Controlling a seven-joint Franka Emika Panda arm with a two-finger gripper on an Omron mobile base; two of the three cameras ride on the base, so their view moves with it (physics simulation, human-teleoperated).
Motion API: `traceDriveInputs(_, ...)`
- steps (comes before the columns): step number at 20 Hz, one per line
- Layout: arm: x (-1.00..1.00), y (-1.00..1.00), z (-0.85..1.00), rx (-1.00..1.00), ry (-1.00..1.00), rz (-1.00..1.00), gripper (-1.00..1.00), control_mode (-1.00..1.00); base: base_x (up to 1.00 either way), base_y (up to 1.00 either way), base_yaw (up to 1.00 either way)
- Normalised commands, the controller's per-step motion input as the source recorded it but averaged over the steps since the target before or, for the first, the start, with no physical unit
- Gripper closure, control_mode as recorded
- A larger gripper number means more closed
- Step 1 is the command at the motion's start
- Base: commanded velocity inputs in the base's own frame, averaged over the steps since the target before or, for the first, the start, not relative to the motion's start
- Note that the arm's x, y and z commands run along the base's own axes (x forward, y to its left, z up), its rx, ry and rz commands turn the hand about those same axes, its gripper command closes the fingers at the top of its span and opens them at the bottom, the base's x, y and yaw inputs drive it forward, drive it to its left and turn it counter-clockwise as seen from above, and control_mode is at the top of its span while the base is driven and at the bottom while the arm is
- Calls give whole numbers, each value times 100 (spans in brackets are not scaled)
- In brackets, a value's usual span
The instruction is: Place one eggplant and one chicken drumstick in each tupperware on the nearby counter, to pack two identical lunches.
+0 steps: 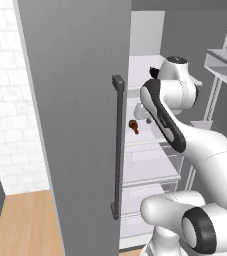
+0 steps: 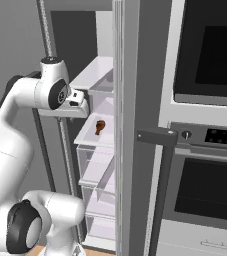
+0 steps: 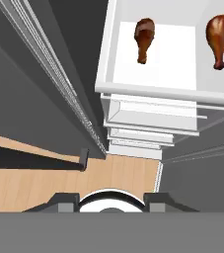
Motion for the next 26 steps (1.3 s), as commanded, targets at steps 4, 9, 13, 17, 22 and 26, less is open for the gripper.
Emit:
traceDriveInputs(4, -28, 0, 0, 1, -1, 0, -100, -100, 0, 0, 0)
traceDriveInputs(9, -41, 0, 7, 0, -13, 0, -100, -100, 0, 0, 0)
traceDriveInputs(13, -13, -1, 32, 0, -6, 0, -100, -100, 0, 0, 0)
traceDriveInputs(17, -1, -16, 6, 0, 0, 0, -100, -100, 0, 0, 0)
traceDriveInputs(22, 0, -24, 7, 0, -6, 0, -100, -100, 0, 0, 0)
traceDriveInputs(26, 0, -10, 28, 0, -13, -2, -100, -100, 0, 0, 0)
